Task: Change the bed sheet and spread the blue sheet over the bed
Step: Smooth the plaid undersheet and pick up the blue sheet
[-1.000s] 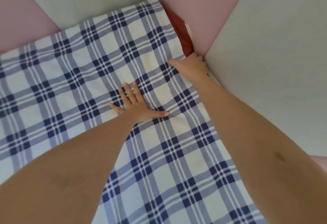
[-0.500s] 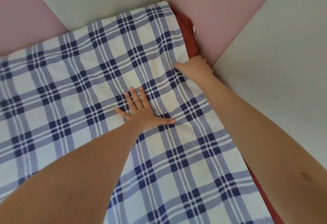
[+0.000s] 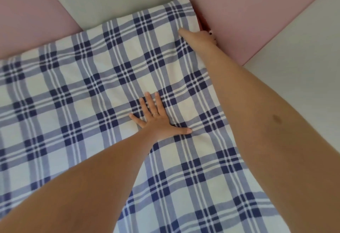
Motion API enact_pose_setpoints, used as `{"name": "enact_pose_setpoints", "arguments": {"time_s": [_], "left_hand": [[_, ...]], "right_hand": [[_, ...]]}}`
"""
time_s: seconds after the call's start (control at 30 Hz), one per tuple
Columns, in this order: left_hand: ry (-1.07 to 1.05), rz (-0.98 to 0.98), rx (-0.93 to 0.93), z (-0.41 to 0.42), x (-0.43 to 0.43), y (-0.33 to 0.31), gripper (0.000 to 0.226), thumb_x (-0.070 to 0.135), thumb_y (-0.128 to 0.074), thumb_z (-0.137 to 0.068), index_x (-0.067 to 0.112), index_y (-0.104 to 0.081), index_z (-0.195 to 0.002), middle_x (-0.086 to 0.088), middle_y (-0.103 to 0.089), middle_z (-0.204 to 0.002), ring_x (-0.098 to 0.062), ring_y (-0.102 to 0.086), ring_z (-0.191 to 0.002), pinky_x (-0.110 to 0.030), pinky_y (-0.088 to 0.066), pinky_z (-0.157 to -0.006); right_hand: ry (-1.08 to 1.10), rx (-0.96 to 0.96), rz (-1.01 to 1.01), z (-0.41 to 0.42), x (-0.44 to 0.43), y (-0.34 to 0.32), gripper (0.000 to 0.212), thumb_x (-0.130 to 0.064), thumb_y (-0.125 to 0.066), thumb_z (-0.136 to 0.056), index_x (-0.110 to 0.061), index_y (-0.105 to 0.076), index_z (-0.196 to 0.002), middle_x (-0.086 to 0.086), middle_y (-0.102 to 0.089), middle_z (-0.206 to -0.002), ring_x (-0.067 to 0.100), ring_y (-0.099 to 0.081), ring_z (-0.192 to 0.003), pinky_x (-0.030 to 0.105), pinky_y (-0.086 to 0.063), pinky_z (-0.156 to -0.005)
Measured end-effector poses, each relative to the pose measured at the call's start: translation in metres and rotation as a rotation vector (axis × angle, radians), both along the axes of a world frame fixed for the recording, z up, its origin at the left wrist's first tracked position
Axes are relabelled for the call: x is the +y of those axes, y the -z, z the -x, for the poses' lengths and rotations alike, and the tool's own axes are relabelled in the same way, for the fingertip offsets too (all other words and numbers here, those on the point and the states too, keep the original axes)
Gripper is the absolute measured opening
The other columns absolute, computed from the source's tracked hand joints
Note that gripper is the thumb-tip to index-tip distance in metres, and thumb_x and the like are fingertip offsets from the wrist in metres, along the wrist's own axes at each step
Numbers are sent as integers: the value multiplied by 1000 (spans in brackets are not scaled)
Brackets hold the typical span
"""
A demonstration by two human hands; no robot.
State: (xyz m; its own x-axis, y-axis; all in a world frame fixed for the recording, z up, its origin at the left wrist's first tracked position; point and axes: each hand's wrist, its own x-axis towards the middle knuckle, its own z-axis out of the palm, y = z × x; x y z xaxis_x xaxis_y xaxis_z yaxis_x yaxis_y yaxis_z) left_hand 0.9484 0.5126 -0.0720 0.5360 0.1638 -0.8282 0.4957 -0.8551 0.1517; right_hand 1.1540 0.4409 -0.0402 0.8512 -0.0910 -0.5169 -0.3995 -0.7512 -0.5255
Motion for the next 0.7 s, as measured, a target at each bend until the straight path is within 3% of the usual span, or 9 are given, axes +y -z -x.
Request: {"name": "enact_pose_setpoints", "arguments": {"time_s": [0.17, 0.23, 0.3, 0.37, 0.5, 0.53, 0.6, 0.7], "left_hand": [[-4, 9, -15, 0, -2, 1, 149, 92, -55, -46, 20, 62, -105, -6, 67, -118, -30, 55, -117, -69, 23, -96], [-16, 4, -16, -1, -1, 0, 149, 92, -55, -47, 20, 62, -106, -6, 66, -120, -31, 53, -120, -69, 23, -96], [-13, -7, -22, -1, -1, 1, 150, 92, -56, -46, 20, 61, -108, -7, 65, -122, -32, 52, -121, -69, 23, -96], [-34, -9, -20, -1, -3, 1, 151, 92, -55, -46, 19, 60, -110, -7, 64, -124, -32, 52, -122, -69, 23, -96], [-17, -19, -24, 0, -3, 3, 151, 92, -56, -46, 19, 61, -110, -7, 66, -121, -31, 55, -116, -69, 24, -95], [-21, -16, -28, 0, -3, 4, 152, 92, -56, -46, 19, 61, -111, -7, 66, -120, -31, 56, -115, -69, 24, -94], [-25, -14, -31, 0, -3, 4, 152, 91, -56, -47, 19, 60, -111, -7, 67, -119, -32, 55, -116, -70, 24, -93], [-15, -15, -37, 1, -3, 5, 152, 91, -56, -47, 18, 59, -113, -7, 67, -118, -32, 55, -117, -69, 24, -94]], "right_hand": [[22, 100, -267, -9, -7, -4, 92, -65, -65, -63, -14, -44, -137, 0, -59, -123, 20, -60, -101, 32, -50, -86], [8, 98, -237, -10, -7, 3, 104, -74, -61, -57, -15, -41, -140, 3, -52, -132, 22, -55, -112, 36, -47, -95], [-76, 59, -139, -8, -8, 9, 112, -80, -53, -63, -13, -26, -149, 5, -26, -151, 25, -33, -135, 40, -32, -109], [-132, 71, -154, -7, -12, 11, 112, -77, -54, -70, -12, -13, -151, 3, -10, -157, 24, -22, -141, 41, -27, -112], [-104, 164, -262, -19, -15, 9, 131, -74, -72, -45, -18, -17, -150, 3, -36, -148, 22, -44, -129, 43, -39, -107], [-98, 188, -270, -22, -14, 7, 124, -71, -74, -46, -16, -26, -146, 2, -45, -140, 21, -51, -120, 40, -44, -101], [-101, 251, -347, -26, -12, -1, 91, -65, -76, -59, -12, -48, -128, -1, -62, -117, 16, -63, -99, 30, -51, -82], [-160, 275, -441, -31, -18, -11, 64, -60, -72, -70, -21, -59, -119, -3, -70, -104, 11, -68, -90, 21, -51, -66]]}}
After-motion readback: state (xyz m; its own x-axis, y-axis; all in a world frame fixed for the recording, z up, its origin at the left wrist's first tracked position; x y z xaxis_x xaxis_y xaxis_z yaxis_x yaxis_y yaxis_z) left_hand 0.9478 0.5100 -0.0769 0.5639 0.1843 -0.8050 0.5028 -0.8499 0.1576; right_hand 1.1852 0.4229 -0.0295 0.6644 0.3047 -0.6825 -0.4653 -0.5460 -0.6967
